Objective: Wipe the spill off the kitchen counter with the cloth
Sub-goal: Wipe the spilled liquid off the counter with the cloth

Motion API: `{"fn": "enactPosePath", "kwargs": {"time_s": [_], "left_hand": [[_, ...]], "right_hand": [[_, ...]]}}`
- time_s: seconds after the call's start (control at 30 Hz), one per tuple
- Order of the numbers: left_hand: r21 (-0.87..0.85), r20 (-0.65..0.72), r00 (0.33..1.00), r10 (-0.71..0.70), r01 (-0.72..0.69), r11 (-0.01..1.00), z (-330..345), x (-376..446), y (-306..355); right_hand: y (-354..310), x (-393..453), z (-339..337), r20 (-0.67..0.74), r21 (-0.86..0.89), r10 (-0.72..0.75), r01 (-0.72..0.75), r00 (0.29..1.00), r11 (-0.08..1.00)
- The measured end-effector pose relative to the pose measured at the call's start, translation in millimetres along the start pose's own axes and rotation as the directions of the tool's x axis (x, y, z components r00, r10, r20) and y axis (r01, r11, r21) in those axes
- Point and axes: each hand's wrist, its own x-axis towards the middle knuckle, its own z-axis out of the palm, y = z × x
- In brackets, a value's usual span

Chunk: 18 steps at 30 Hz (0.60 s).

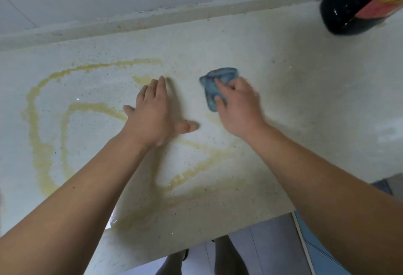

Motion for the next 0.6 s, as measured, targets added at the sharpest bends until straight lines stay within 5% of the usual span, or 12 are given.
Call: {"fn": "enactPosePath", "kwargs": {"time_s": [0.07,0.1,0.2,0.27,0.3,0.37,0.43,0.53,0.6], "left_hand": [[-0.007,-0.011,1.000,0.005,-0.006,1.000,3.4,-4.3,6.0],[0.006,-0.010,1.000,0.015,-0.015,1.000,5.2,-6.9,9.5],[0.026,0.036,0.998,0.042,-0.043,0.999,8.7,-10.5,19.9],[0.002,0.061,0.997,0.054,-0.054,0.999,8.8,-8.5,20.1],[-0.009,0.060,0.996,0.061,-0.061,0.998,8.6,-7.0,17.3],[-0.041,0.038,0.997,0.070,-0.069,0.997,5.2,-6.1,11.6],[-0.094,0.024,0.997,0.070,-0.067,0.993,3.2,-7.0,7.4],[-0.037,0.053,0.991,0.120,-0.118,0.992,2.3,-9.6,5.4],[0.068,0.163,0.978,0.128,-0.141,0.988,2.8,-14.2,3.8]], "right_hand": [[-12.3,-26.2,8.7,0.098,0.029,-0.273,0.272,0.957,0.962],[-0.4,-21.3,5.5,0.067,0.006,-0.295,0.295,0.953,0.955],[68.4,21.5,-16.7,-0.130,-0.112,0.162,-0.176,0.978,0.978],[105.5,36.8,-36.6,-0.208,-0.031,0.501,-0.518,0.840,0.855],[104.8,37.5,-38.6,-0.218,0.006,0.563,-0.575,0.797,0.818],[69.5,28.2,-29.2,-0.174,-0.031,0.475,-0.487,0.863,0.873],[15.1,1.1,-3.5,-0.052,-0.058,0.176,-0.178,0.983,0.982],[-42.7,-49.2,16.7,0.164,-0.001,-0.222,0.226,0.961,0.974],[-17.1,-42.3,8.3,0.071,-0.061,-0.124,0.129,0.990,0.990]]}}
